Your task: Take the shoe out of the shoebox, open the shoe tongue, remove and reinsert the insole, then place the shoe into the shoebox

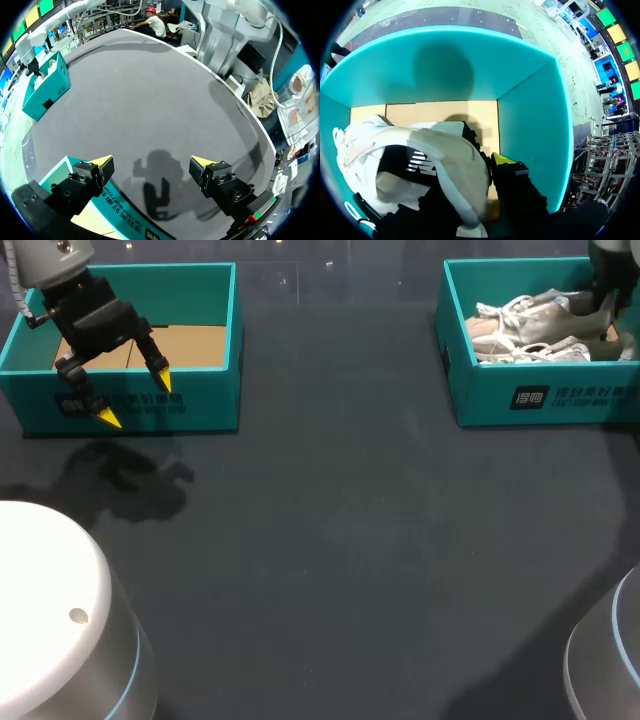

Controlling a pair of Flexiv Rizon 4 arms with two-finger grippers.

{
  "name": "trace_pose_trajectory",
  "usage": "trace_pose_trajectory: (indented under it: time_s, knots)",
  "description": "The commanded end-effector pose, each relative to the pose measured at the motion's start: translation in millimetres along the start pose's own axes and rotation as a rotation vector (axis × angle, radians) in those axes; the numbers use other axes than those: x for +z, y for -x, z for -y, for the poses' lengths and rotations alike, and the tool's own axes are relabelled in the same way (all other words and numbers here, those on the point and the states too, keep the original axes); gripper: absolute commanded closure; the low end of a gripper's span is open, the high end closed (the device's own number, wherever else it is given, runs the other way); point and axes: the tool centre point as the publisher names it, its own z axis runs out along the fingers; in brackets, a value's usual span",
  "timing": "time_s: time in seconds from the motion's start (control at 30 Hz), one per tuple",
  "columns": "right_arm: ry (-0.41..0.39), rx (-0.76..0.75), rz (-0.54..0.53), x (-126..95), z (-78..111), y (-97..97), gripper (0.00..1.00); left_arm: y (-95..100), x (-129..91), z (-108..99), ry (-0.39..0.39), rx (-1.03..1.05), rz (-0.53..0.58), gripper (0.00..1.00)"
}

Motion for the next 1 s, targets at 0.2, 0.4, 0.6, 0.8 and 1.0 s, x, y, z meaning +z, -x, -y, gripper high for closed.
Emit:
trace_pose_trajectory:
  time_s: [0.2,0.4,0.6,0.8,1.0]
  knots:
    - [-0.002,0.01,-0.002,-8,0.0,-1.1,0.55,-0.2,0,0,0.002,0.001,-0.001,0.0]
    - [-0.003,0.023,-0.004,-17,1.9,-0.8,0.5,-0.2,0,0,0.002,0.001,-0.001,0.0]
    - [-0.004,0.043,-0.005,-35,4.1,1.1,0.04,-0.2,0,0,0.002,0.001,-0.001,0.0]
    - [0.015,0.062,-0.012,-70,9.8,3.0,0.0,-0.2,0,0,0.002,0.001,-0.001,0.0]
    - [-0.001,0.066,-0.014,-106,22.6,0.1,0.0,-0.2,0,0,0.002,0.001,-0.001,0.0]
